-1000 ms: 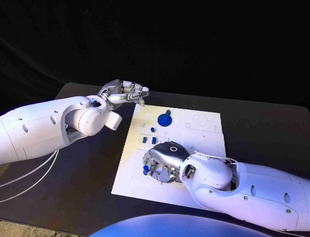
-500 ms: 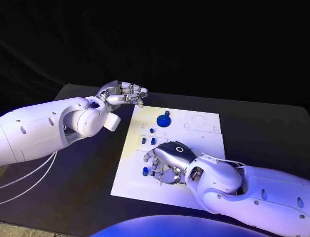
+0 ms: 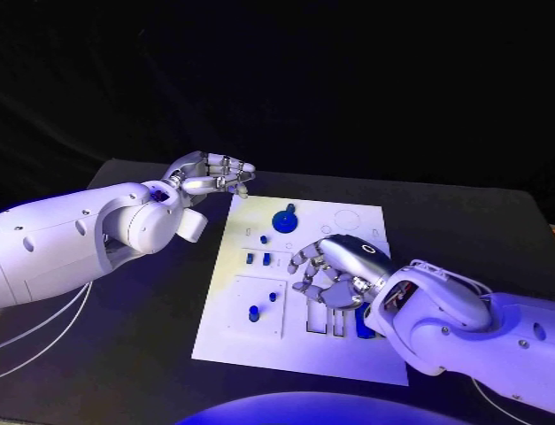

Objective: Assemble the parts on the task board

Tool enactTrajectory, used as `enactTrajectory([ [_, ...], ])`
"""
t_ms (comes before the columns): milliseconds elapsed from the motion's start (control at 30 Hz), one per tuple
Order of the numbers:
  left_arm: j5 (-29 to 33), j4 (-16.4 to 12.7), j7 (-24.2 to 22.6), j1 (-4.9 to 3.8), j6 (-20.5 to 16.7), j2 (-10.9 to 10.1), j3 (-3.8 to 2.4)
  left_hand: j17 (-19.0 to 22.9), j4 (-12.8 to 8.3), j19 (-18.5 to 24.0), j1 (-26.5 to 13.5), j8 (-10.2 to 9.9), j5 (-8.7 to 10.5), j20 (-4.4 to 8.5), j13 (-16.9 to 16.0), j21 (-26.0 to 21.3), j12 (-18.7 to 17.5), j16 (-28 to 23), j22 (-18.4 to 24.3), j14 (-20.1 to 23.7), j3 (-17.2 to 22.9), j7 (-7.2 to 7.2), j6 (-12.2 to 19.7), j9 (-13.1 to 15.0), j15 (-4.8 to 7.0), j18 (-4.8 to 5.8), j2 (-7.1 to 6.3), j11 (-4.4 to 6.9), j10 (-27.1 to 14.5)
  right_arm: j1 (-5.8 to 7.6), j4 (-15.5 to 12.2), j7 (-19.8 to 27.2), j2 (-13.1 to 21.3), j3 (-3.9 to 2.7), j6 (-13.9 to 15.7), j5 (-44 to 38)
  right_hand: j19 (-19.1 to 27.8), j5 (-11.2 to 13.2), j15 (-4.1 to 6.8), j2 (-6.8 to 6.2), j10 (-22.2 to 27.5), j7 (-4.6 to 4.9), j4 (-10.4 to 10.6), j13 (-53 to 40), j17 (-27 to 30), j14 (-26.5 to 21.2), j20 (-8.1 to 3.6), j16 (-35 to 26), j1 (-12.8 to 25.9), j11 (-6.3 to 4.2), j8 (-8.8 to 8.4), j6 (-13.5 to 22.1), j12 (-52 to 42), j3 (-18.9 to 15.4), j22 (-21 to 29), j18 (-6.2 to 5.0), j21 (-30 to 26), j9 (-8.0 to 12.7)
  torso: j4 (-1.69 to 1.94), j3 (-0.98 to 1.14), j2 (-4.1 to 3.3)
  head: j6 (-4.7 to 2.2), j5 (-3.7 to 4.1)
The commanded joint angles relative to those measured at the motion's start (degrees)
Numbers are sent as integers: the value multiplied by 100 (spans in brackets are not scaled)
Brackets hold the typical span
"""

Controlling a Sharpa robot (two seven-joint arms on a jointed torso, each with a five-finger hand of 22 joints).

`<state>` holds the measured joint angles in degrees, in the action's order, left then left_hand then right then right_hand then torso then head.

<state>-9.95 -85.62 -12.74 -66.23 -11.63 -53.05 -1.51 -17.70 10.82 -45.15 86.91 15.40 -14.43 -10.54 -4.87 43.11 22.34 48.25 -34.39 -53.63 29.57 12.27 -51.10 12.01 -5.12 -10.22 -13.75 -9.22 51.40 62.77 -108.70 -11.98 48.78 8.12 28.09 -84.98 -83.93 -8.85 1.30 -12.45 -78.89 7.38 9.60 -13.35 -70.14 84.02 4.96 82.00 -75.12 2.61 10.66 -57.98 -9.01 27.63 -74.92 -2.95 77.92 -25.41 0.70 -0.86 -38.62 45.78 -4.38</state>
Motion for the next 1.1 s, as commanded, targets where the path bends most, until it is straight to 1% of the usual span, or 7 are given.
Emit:
enactTrajectory([
  [33,59,-18,-64,-1,74,6,12,8,-31,37,-2,26,-34,-8,7,31,10,-33,-8,4,5,13,8,9,-2,-5,50,9,-44,126,17,-163,288,-12,-312,1223,-260,-156,101,-66,-152,-106,165,-410,64,227,-101,-8,334,-87,180,-119,-392,-327,-1224,78,99,-184,-52,0,39,-11,123],
  [100,68,-33,-77,0,74,2,23,7,-28,39,-13,26,-33,-10,8,33,12,-34,-10,3,2,14,11,8,-4,-3,49,8,-42,177,5,-302,501,-13,-454,1377,-342,-158,145,-10,-17,-157,253,-1187,-31,258,-163,49,374,-150,385,-38,-1049,-591,-1288,128,358,-505,-69,-4,52,-10,180],
  [133,71,-43,-83,0,74,-2,29,7,-28,39,-13,26,-33,-10,8,33,12,-34,-10,3,2,14,11,8,-4,-3,49,8,-42,194,-10,-357,603,-11,-505,1432,-352,-191,184,30,388,-199,269,-1818,-37,261,-150,61,247,-213,486,76,-1512,-687,-1295,140,392,-716,-74,-4,53,-16,193],
  [233,83,-72,-99,2,64,-19,49,7,-28,39,-13,26,-33,-10,8,33,12,-34,-10,3,2,14,11,8,-4,-3,49,8,-42,224,-77,-500,895,-1,-594,1521,-383,-127,148,34,568,-146,481,-3222,-97,275,-170,105,245,-146,543,262,-2844,-915,-1323,155,507,-964,-119,8,63,-2,208],
  [400,104,-111,-120,9,60,-15,74,7,-28,39,-13,26,-33,-10,8,33,12,-34,-10,3,2,14,11,8,-4,-3,49,8,-42,202,-242,-756,1294,33,-652,1303,-414,6,140,1,504,-142,672,-4035,-236,305,-162,181,273,-134,562,342,-3672,-1157,-1348,174,609,-1107,-153,9,84,6,263],
  [700,118,-173,-129,19,46,7,99,7,-28,39,-13,26,-33,-10,8,33,12,-34,-10,3,2,14,11,8,-4,-3,49,8,-42,-55,-437,-1330,1678,120,-519,734,-471,-12,145,109,144,-157,712,-5274,-485,345,-162,306,531,-140,589,411,-5077,-1737,-1395,209,790,-1275,-191,-11,120,32,322],
  [1100,124,-153,-119,53,61,46,110,6,-31,48,-30,24,-34,-11,10,38,19,-37,-18,-3,4,13,25,6,-5,-4,52,8,-40,-251,-507,-1643,1549,158,-569,439,-449,198,155,371,161,-187,719,-5581,-548,345,-167,339,593,-156,774,429,-5356,-2454,-1378,196,731,-1511,-159,-7,147,14,332],
])
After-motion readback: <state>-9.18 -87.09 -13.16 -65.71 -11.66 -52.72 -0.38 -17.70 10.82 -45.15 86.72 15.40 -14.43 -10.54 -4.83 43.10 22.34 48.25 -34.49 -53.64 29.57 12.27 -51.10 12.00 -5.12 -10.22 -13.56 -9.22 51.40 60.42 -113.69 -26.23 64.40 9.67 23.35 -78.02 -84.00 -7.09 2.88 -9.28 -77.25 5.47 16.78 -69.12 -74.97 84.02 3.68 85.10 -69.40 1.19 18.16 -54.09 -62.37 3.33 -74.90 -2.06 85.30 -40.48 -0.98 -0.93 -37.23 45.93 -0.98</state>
